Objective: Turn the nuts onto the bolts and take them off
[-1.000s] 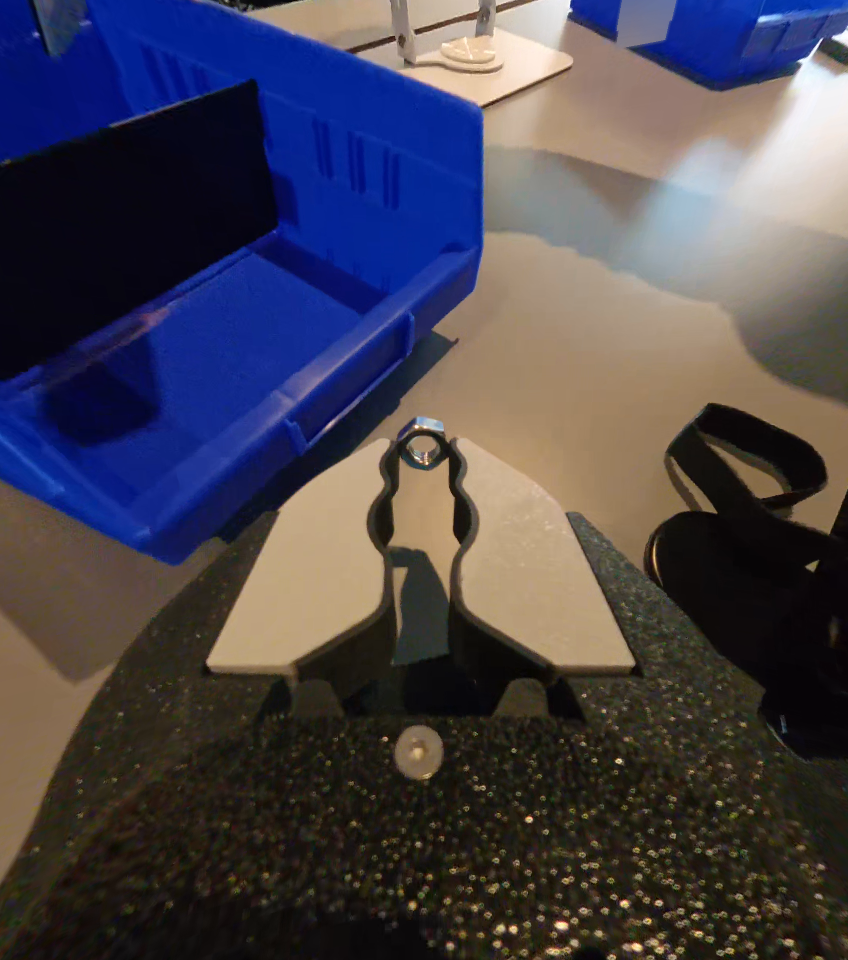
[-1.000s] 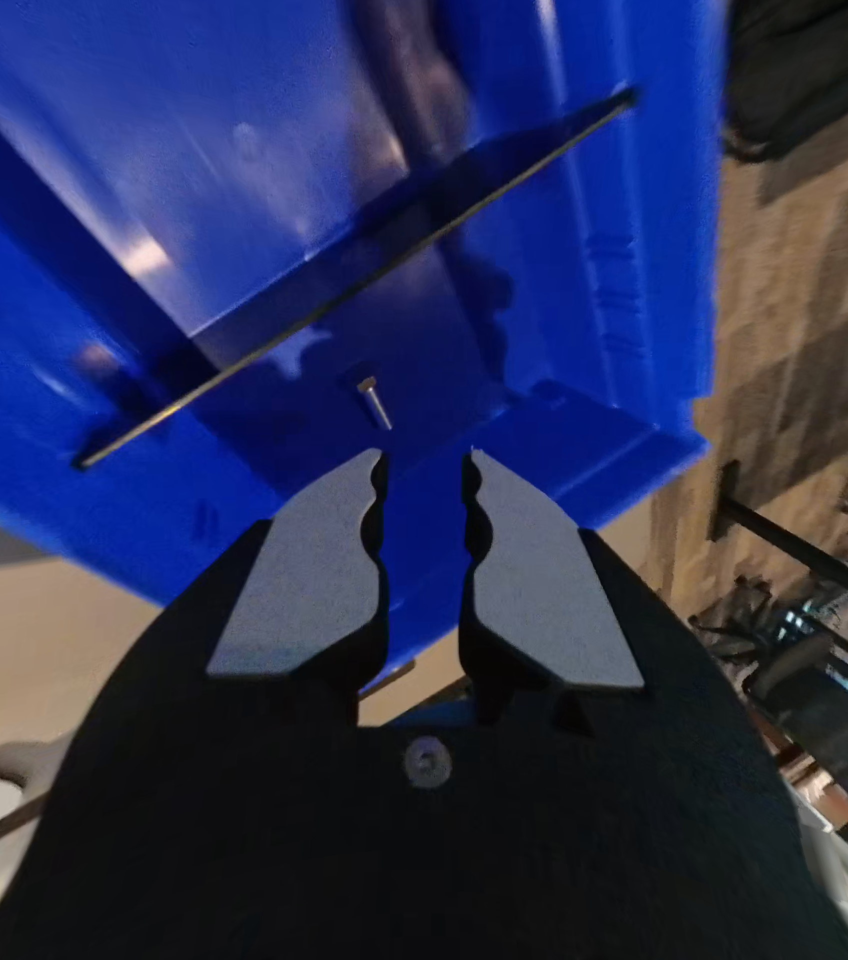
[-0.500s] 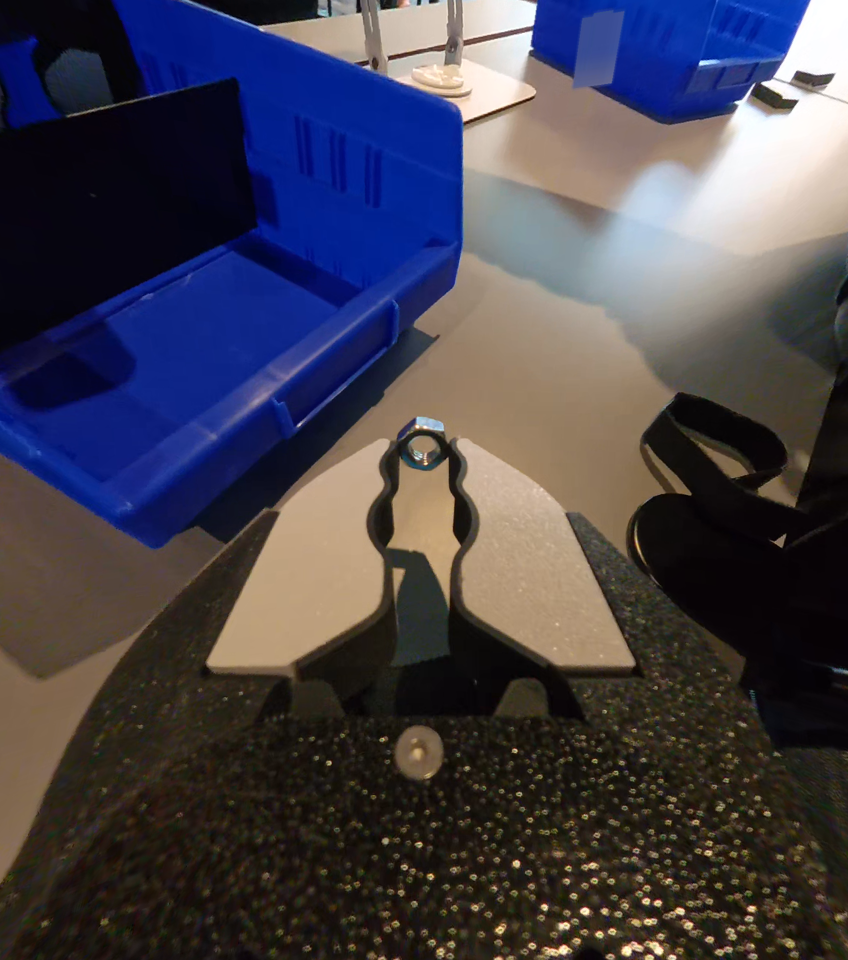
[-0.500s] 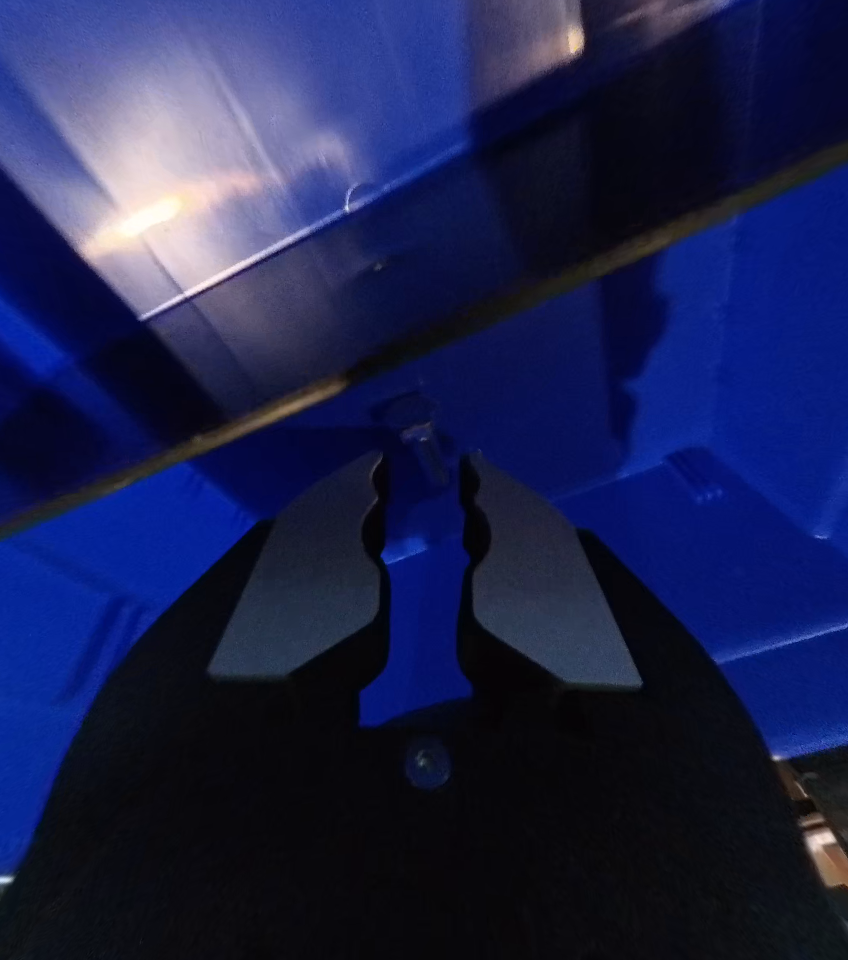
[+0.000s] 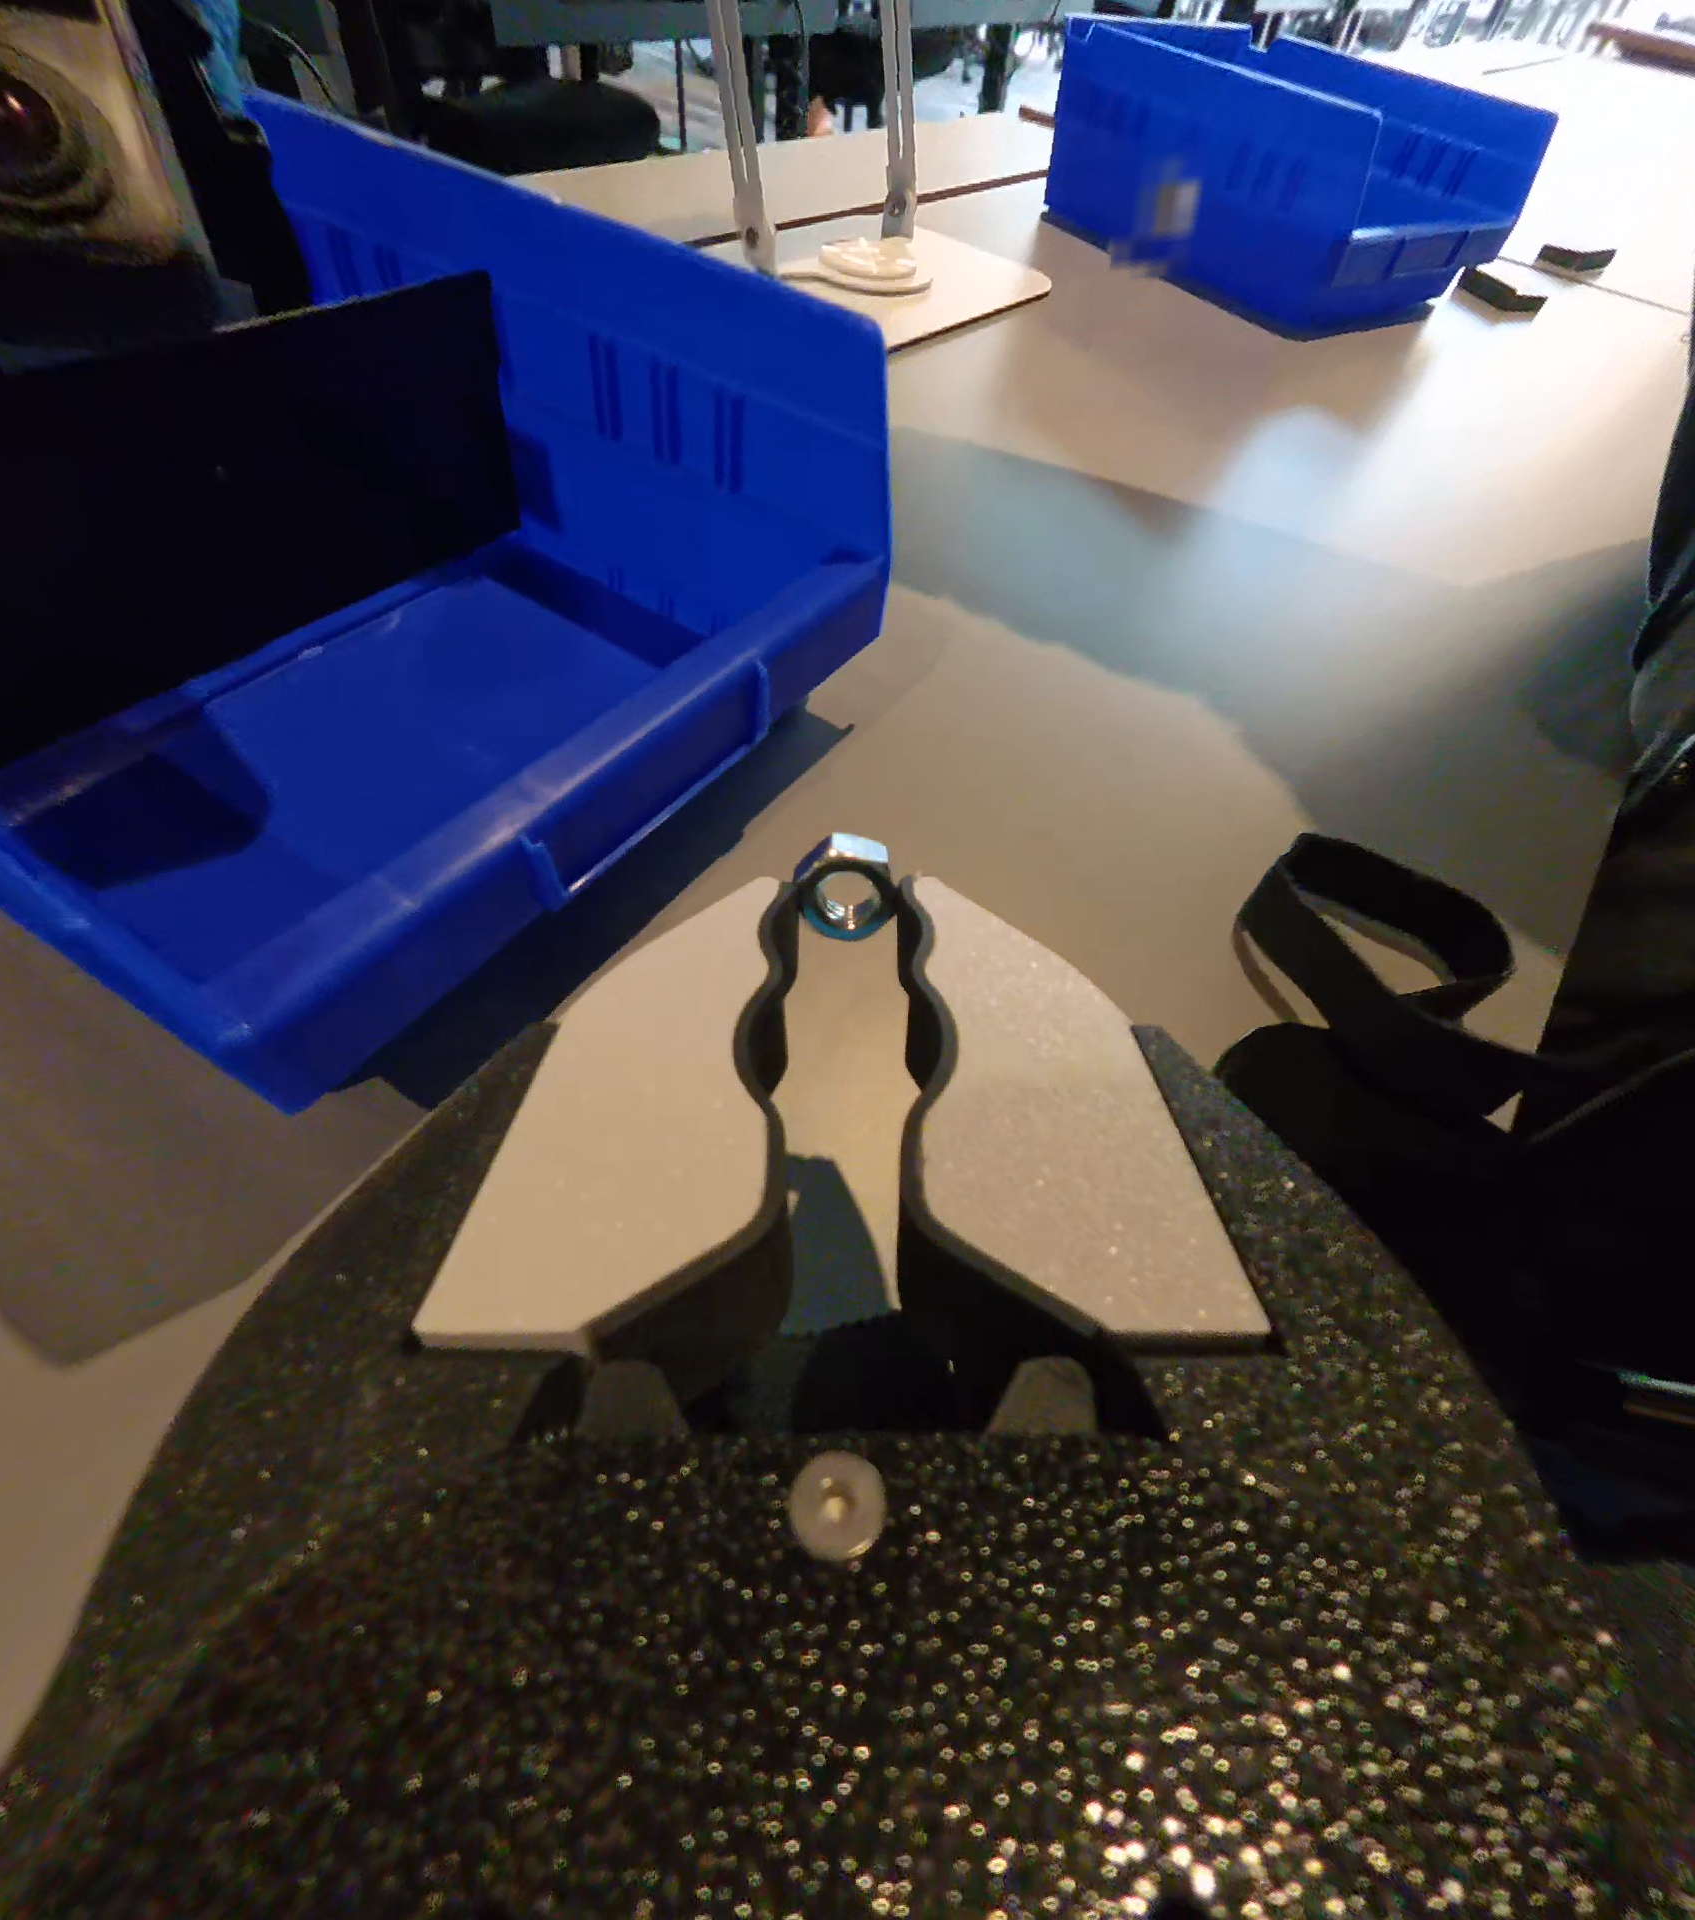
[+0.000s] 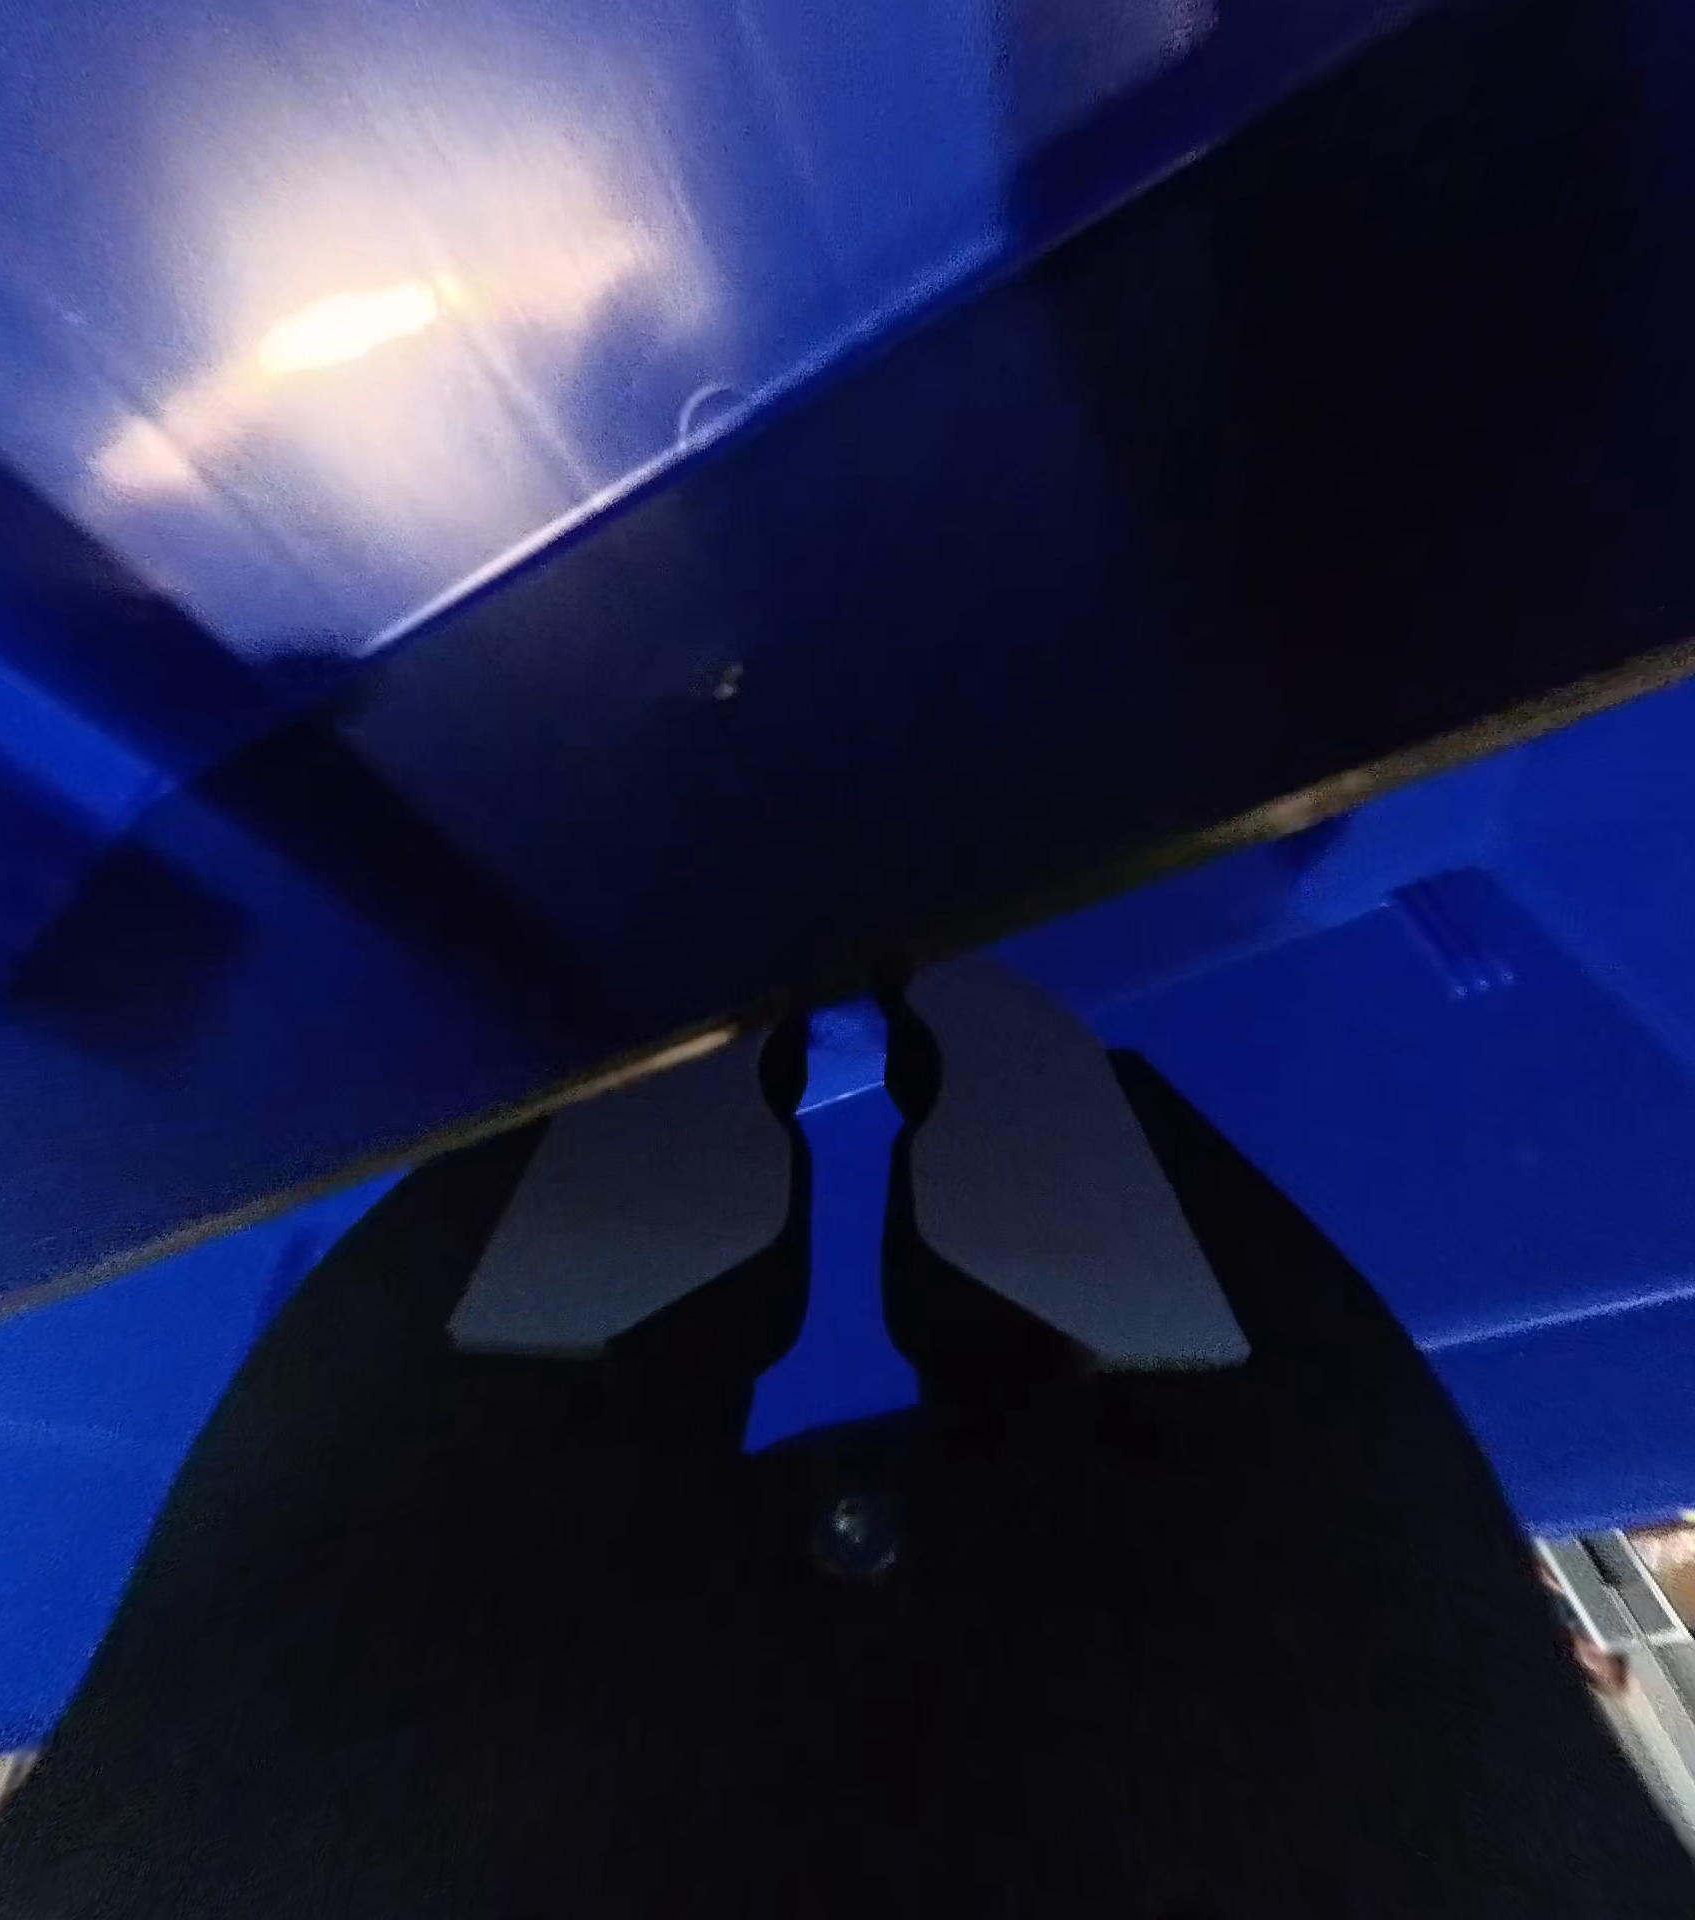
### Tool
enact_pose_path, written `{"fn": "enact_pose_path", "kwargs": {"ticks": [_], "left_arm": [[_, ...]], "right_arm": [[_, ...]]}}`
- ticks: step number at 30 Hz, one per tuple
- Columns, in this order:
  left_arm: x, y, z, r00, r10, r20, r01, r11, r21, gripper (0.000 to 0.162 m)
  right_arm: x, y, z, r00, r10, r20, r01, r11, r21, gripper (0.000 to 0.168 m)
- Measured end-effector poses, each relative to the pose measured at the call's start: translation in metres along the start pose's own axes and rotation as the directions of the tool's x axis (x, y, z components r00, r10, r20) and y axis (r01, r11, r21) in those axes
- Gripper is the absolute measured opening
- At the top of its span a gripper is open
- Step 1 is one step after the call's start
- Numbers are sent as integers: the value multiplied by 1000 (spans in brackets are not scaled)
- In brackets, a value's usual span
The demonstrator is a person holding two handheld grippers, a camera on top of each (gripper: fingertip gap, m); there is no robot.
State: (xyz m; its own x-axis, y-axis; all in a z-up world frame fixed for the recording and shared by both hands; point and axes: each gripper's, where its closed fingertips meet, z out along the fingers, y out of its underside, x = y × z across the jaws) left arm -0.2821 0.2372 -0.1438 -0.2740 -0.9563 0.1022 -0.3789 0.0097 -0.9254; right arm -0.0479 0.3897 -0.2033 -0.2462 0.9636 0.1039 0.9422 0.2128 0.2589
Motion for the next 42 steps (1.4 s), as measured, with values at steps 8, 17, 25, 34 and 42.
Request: {"fn": "enact_pose_path", "kwargs": {"ticks": [8,17,25,34,42], "left_arm": [[14,-22,-18,998,21,53,-23,999,29,18],[39,-80,-38,987,32,155,-43,997,70,18],[112,-180,-25,976,69,208,-93,990,105,18],[234,-216,103,994,54,92,-63,994,90,17],[274,-128,272,998,-27,-64,21,996,-87,18]], "right_arm": [[20,16,-33,976,81,-200,-81,997,8,9],[-17,32,-162,835,351,-424,-262,931,255,9],[-178,-1,-280,510,764,-396,-337,601,725,9],[-382,-43,-248,197,979,-57,-378,130,917,9],[-500,-58,-200,-14,999,45,-458,-46,888,9]]}}
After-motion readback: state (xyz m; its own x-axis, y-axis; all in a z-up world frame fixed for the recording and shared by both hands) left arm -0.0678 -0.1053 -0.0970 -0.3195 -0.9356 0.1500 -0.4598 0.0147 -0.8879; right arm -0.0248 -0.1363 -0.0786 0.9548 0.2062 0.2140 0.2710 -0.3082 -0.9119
